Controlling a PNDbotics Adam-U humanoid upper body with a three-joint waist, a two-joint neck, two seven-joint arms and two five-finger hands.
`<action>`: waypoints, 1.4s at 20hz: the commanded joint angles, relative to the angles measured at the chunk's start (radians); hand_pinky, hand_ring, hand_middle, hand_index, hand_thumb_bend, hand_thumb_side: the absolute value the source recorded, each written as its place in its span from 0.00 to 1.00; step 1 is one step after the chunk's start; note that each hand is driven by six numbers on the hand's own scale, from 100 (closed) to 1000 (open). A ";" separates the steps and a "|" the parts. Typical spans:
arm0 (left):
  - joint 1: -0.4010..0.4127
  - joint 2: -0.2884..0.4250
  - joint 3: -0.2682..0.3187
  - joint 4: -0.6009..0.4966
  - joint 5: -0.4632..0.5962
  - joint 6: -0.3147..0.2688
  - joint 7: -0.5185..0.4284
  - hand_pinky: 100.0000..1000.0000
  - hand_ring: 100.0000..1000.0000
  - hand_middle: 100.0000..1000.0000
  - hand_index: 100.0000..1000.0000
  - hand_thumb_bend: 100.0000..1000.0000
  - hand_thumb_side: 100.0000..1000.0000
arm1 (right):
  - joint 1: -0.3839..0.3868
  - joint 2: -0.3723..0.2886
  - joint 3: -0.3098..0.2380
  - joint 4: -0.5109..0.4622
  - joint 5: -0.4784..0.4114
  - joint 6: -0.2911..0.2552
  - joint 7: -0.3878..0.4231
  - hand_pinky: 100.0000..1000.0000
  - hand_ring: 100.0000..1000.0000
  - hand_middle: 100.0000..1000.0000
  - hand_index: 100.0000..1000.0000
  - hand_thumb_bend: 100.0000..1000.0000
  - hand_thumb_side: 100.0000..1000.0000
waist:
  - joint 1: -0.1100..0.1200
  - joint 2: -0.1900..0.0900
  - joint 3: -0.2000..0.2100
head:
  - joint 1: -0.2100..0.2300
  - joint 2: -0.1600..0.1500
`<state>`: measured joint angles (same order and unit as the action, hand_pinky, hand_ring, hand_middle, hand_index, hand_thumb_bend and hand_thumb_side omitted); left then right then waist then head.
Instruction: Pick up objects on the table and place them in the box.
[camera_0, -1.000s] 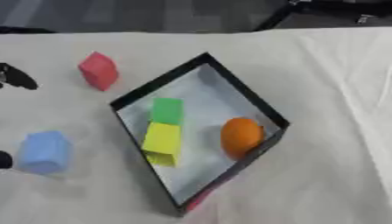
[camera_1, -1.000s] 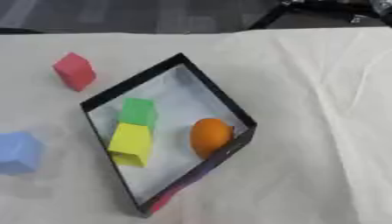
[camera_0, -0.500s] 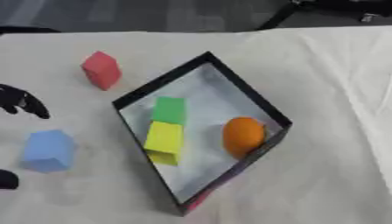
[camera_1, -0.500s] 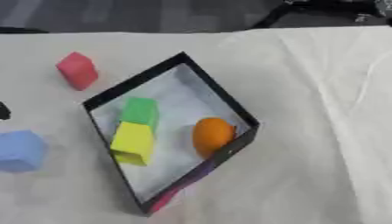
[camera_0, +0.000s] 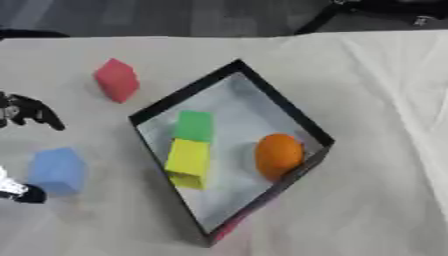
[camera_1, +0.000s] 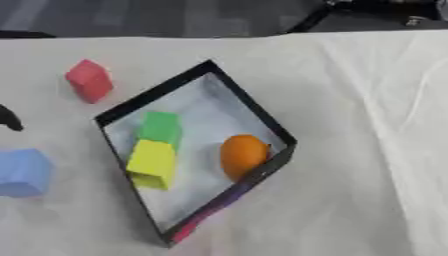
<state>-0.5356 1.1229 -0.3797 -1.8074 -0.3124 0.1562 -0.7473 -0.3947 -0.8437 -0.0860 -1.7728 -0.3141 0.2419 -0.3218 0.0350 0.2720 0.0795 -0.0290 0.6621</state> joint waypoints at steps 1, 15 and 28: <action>-0.036 -0.005 -0.016 0.050 -0.035 -0.032 -0.011 0.86 0.90 0.85 0.88 0.69 0.34 | -0.005 -0.018 -0.016 -0.007 -0.008 -0.003 -0.007 0.80 0.70 0.67 0.76 0.24 0.37 | 0.008 -0.019 -0.002 | 0.006 -0.007; -0.151 -0.156 -0.092 0.288 -0.269 -0.151 0.016 0.85 0.89 0.85 0.88 0.69 0.31 | 0.004 0.000 -0.014 0.012 -0.014 -0.004 -0.009 0.80 0.69 0.67 0.76 0.24 0.38 | 0.012 -0.010 -0.012 | 0.016 -0.010; -0.170 -0.196 -0.101 0.294 -0.316 -0.210 0.050 0.62 0.57 0.51 0.61 0.10 0.00 | 0.014 0.011 -0.026 0.036 -0.024 -0.017 -0.013 0.79 0.69 0.66 0.76 0.24 0.38 | 0.014 -0.009 -0.016 | 0.019 -0.008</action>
<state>-0.6943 0.8935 -0.5021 -1.4893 -0.6310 -0.0530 -0.7083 -0.3755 -0.8095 -0.0934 -1.7350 -0.3306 0.2297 -0.3334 0.0396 0.2733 0.0634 -0.0114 0.6612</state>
